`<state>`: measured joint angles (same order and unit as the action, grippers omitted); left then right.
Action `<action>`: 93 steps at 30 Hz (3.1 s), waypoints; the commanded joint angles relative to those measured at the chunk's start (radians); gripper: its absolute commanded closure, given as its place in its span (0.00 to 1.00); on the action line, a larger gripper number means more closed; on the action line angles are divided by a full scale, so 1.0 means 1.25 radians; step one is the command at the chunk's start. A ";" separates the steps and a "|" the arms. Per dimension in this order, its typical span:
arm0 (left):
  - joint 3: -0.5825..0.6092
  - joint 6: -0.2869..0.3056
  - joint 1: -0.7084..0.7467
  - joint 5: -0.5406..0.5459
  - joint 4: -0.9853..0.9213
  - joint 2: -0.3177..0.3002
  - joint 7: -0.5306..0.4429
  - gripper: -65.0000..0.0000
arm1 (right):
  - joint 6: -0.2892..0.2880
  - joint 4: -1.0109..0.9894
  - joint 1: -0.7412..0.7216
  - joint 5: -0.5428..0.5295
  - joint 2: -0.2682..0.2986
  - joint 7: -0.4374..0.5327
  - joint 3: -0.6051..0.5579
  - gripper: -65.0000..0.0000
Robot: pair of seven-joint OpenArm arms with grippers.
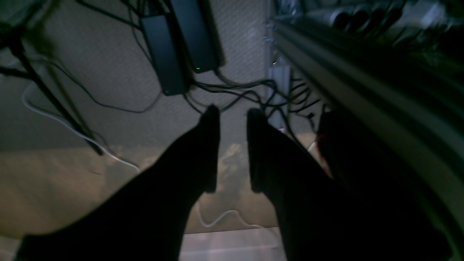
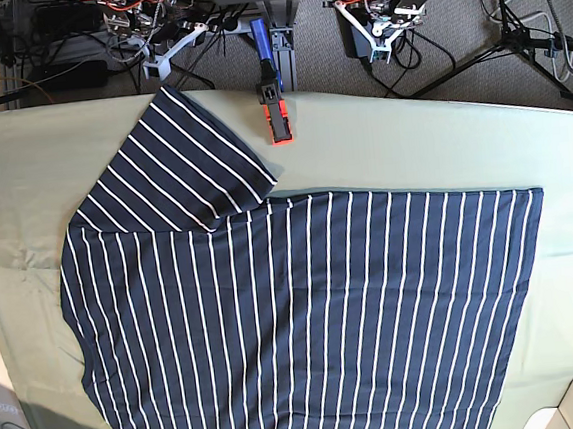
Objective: Fold the T-shirt properly
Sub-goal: 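Move both grippers out from rest toward the striped shirt, then grasp the shoulder corner of the navy striped shirt with the right gripper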
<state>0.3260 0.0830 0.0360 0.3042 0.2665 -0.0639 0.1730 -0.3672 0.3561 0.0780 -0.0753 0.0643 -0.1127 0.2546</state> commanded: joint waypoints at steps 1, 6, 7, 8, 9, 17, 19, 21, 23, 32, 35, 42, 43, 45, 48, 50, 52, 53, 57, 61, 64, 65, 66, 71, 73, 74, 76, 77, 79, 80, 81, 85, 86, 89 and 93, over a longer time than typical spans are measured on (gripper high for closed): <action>-0.001 0.009 -0.002 0.004 0.005 0.000 0.003 0.74 | 0.046 0.007 0.000 -0.006 0.006 0.007 -0.001 0.66; -0.001 0.009 -0.002 0.006 0.005 0.000 0.003 0.74 | 0.046 0.007 0.000 -0.006 0.006 0.007 -0.001 0.66; -0.001 0.009 -0.002 0.006 0.005 0.000 0.003 0.74 | 0.046 0.007 0.000 -0.006 0.006 0.007 -0.001 0.66; -0.001 0.014 -0.002 0.005 0.005 0.000 0.003 0.74 | 0.046 0.007 0.000 -0.006 0.006 0.007 -0.001 0.66; -0.001 0.031 -0.002 0.005 0.005 0.000 0.006 0.74 | 0.046 0.007 0.000 -0.006 0.007 0.007 -0.001 0.66; -0.001 0.078 0.003 -0.017 0.008 -0.004 0.001 0.74 | 0.042 0.007 0.002 -0.006 0.033 0.006 -0.001 0.66; -0.001 0.078 0.006 -0.052 0.009 -0.004 -0.007 0.74 | 0.038 0.007 0.002 -0.006 0.038 0.003 -0.002 0.66; -0.001 0.091 0.015 -0.077 0.017 -0.005 -0.017 0.74 | 0.035 0.007 0.005 -0.005 0.042 -0.001 -0.002 0.66; -0.001 0.108 0.033 -0.085 0.036 -0.008 -0.022 0.74 | 0.031 0.007 0.013 -0.005 0.044 0.000 -0.002 0.66; -0.056 0.263 0.160 -0.063 0.204 -0.056 -0.073 0.74 | 0.006 0.110 0.125 -0.003 0.059 -0.002 -0.002 0.66; -0.125 0.315 0.201 -0.020 0.269 -0.078 -0.072 0.74 | -0.007 0.190 0.186 -0.041 0.081 -0.014 -0.002 0.66; -0.246 0.411 0.303 0.047 0.452 -0.131 -0.025 0.74 | -0.012 0.405 0.325 -0.168 0.142 -0.142 -0.002 0.66; -0.256 0.411 0.321 0.067 0.483 -0.138 -0.013 0.74 | -0.012 0.438 0.345 -0.184 0.151 -0.159 -0.001 0.66; -0.274 0.411 0.361 0.091 0.552 -0.151 -0.002 0.74 | -0.012 0.505 0.386 -0.211 0.169 -0.198 -0.001 0.66; -0.295 0.410 0.428 0.101 0.658 -0.169 -0.003 0.74 | -0.012 0.613 0.453 -0.239 0.191 -0.234 -0.001 0.66; -0.310 0.411 0.472 0.101 0.728 -0.176 -0.003 0.74 | -0.012 0.690 0.500 -0.260 0.203 -0.248 -0.001 0.66; -0.326 0.410 0.516 0.101 0.797 -0.179 -0.003 0.74 | -0.012 0.770 0.548 -0.281 0.216 -0.257 -0.001 0.66; -0.333 0.410 0.537 0.104 0.832 -0.180 -0.003 0.74 | -0.012 0.812 0.571 -0.291 0.222 -0.262 0.001 0.66; -0.377 0.410 0.611 0.122 0.958 -0.180 0.009 0.74 | -0.012 0.985 0.650 -0.336 0.231 -0.297 0.040 0.66; -0.433 0.410 0.668 0.134 1.061 -0.180 0.010 0.74 | -0.013 1.151 0.701 -0.417 0.230 -0.333 0.131 0.66; -0.473 0.410 0.699 0.134 1.124 -0.185 0.016 0.74 | -0.015 1.247 0.705 -0.479 0.231 -0.335 0.214 0.66; -0.485 0.410 0.708 0.135 1.141 -0.188 0.016 0.74 | -0.015 1.269 0.696 -0.505 0.232 -0.334 0.240 0.66; -0.496 0.410 0.717 0.140 1.156 -0.190 0.016 0.74 | -0.015 1.286 0.679 -0.518 0.232 -0.334 0.263 0.66; -0.544 0.410 0.728 0.236 1.203 -0.191 0.099 0.74 | -0.015 1.277 0.545 -0.518 0.232 -0.335 0.310 0.66; -0.552 0.410 0.728 0.270 1.206 -0.191 0.136 0.74 | -0.015 1.249 0.497 -0.517 0.231 -0.335 0.297 0.66; -0.554 0.410 0.728 0.276 1.206 -0.191 0.147 0.74 | -0.015 1.231 0.473 -0.517 0.229 -0.335 0.287 0.66; -0.554 0.410 0.729 0.280 1.206 -0.191 0.160 0.74 | -0.015 1.191 0.428 -0.517 0.227 -0.335 0.261 0.66; -0.554 0.410 0.730 0.280 1.206 -0.190 0.159 0.74 | -0.015 1.170 0.406 -0.517 0.225 -0.335 0.246 0.66; -0.554 0.410 0.734 0.280 1.206 -0.191 0.160 0.74 | -0.015 1.129 0.373 -0.518 0.213 -0.335 0.217 0.66; -0.554 0.410 0.735 0.280 1.206 -0.191 0.162 0.74 | -0.015 1.113 0.361 -0.518 0.204 -0.335 0.201 0.66; -0.554 0.410 0.737 0.280 1.206 -0.191 0.162 0.74 | -0.015 1.101 0.351 -0.518 0.193 -0.335 0.185 0.66; -0.554 0.410 0.747 0.280 1.206 -0.191 0.163 0.74 | -0.015 1.083 0.332 -0.517 0.141 -0.336 0.126 0.66; -0.554 0.410 0.750 0.280 1.206 -0.191 0.164 0.74 | -0.015 1.084 0.333 -0.517 0.125 -0.336 0.116 0.66; -0.554 0.410 0.756 0.280 1.206 -0.191 0.164 0.74 | -0.015 1.083 0.333 -0.504 0.075 -0.338 0.103 0.66; -0.554 0.410 0.763 0.281 1.206 -0.191 0.164 0.52 | -0.015 1.083 0.333 -0.495 0.026 -0.338 0.103 0.66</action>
<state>-0.3595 0.5842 0.9730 0.6445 1.7611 -0.2966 0.3931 -0.3836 1.6962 0.4900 -0.6930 0.0917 -0.5335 0.3817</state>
